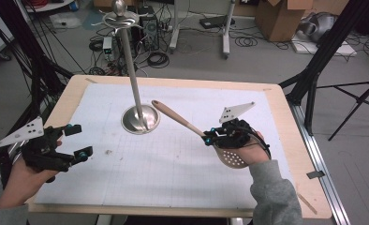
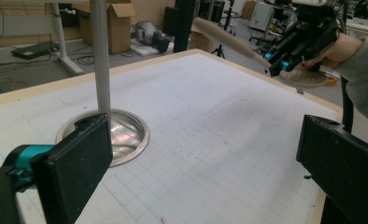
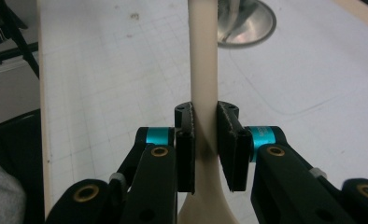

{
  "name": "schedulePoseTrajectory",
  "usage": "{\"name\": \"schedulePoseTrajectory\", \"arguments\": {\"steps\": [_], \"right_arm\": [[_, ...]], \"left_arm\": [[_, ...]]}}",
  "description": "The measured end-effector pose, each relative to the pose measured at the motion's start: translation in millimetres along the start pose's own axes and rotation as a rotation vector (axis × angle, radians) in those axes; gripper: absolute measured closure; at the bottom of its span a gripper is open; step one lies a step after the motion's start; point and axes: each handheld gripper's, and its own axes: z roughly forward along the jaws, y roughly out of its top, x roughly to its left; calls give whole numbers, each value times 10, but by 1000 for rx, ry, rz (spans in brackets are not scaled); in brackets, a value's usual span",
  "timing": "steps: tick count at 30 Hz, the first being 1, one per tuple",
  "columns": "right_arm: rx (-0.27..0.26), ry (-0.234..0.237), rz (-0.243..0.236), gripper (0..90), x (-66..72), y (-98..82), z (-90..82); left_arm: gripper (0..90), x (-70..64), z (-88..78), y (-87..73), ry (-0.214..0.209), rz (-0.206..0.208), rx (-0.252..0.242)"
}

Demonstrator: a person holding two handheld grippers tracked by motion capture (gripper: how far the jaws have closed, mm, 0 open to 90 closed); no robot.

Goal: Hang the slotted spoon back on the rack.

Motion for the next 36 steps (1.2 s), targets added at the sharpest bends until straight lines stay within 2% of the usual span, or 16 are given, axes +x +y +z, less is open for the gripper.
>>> {"name": "schedulePoseTrajectory", "arguments": {"steps": [7,12,20,21,25,36], "right_arm": [[-42,-19,-35,781,-16,218,-137],[-72,-54,-34,781,-38,341,-204],[-72,-57,-52,781,-37,471,-242],[-67,-71,-52,780,-33,485,-252],[-55,-73,-57,781,-31,537,-284],[-105,-59,-63,781,-79,731,-380]], "left_arm": [[41,-9,-30,-12,4,-1,-2],[41,-16,-11,-39,-8,-13,0],[41,-27,-31,-32,-6,-19,-1],[41,-31,-43,-22,-3,-16,-7],[41,-29,-80,-11,0,-19,-17],[41,-10,-116,-33,9,-29,-21]]}}
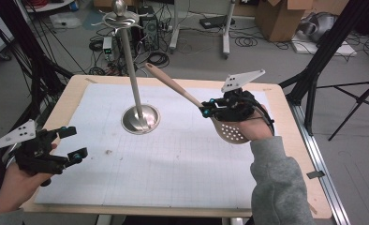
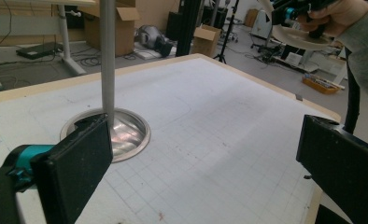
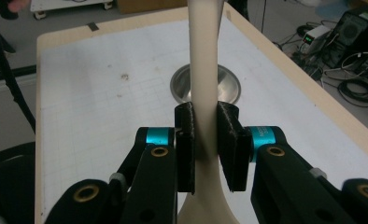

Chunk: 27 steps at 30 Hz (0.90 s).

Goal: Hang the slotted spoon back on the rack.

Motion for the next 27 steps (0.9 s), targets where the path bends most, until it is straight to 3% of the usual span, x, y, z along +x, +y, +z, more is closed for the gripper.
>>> {"name": "schedulePoseTrajectory", "arguments": {"steps": [17,27], "right_arm": [[-109,4,18,780,-70,285,-204],[-112,7,16,780,-105,414,-184]], "left_arm": [[41,5,-39,-47,7,-10,11],[41,-13,-113,-67,19,-6,8]]}}
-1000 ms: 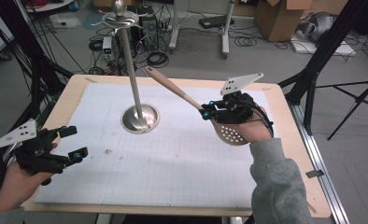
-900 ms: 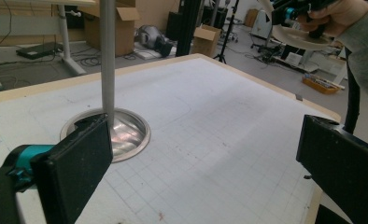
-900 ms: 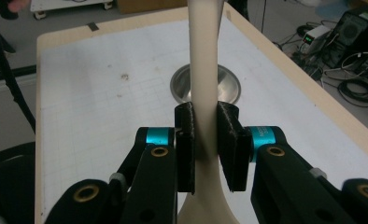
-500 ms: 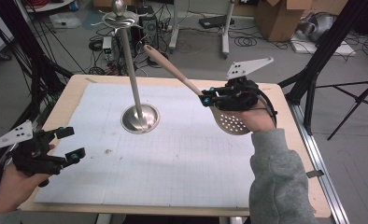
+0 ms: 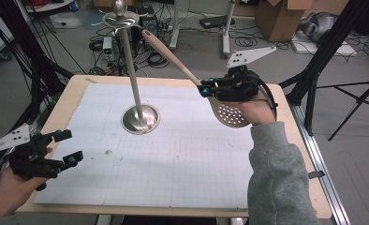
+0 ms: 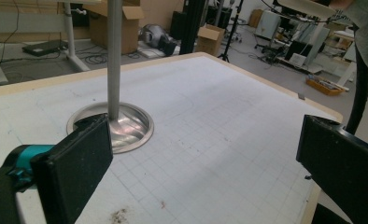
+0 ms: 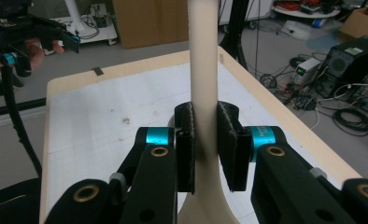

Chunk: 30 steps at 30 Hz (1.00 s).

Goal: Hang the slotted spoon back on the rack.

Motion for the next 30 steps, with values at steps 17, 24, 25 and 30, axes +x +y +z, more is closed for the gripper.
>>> {"name": "schedulePoseTrajectory", "arguments": {"steps": [17,24,25,30], "right_arm": [[-26,65,67,780,-177,100,73],[-20,61,82,780,-221,90,102],[-24,62,83,780,-224,91,103],[-27,70,83,780,-221,100,131]], "left_arm": [[41,-1,-56,-15,5,-6,-2],[41,-1,-75,-23,9,-7,-2],[41,1,-75,-27,12,-4,0],[41,-1,-63,-47,24,4,23]]}}
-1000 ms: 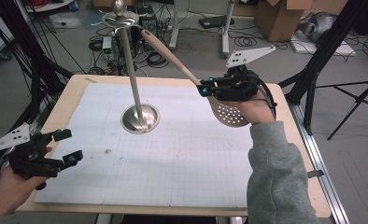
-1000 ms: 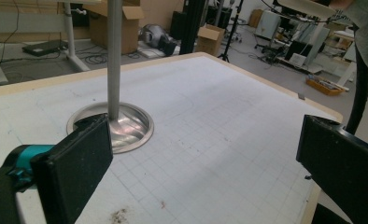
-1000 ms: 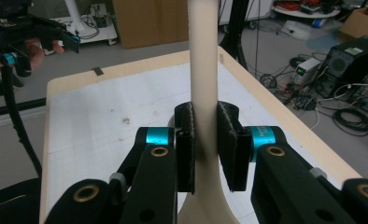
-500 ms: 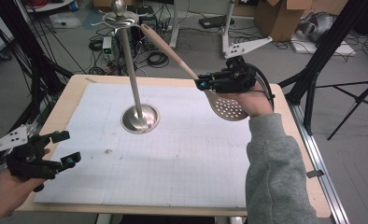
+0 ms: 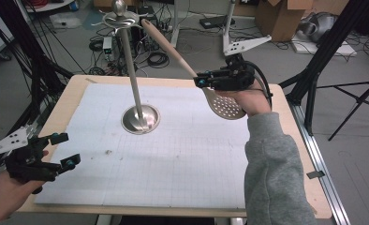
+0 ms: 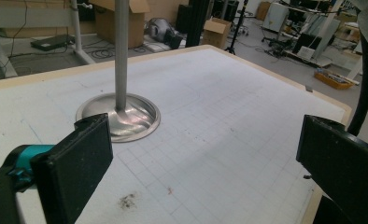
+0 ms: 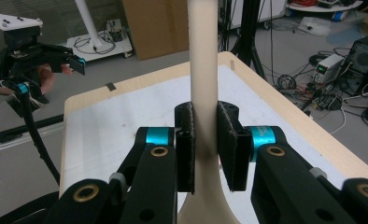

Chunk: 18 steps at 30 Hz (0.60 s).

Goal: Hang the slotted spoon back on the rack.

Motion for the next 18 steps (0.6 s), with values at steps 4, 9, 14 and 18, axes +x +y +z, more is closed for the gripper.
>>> {"name": "schedulePoseTrajectory", "arguments": {"steps": [4,9,14,18], "right_arm": [[11,-11,0,780,-1,2,31],[9,-8,4,780,3,3,35],[14,-15,5,779,-4,-12,44],[17,-23,3,779,-6,-13,48]], "left_arm": [[41,-6,-11,6,-1,1,-5],[41,0,-23,2,3,-4,-9],[41,-6,-11,-3,6,3,1],[42,0,-9,-10,12,7,7]]}}
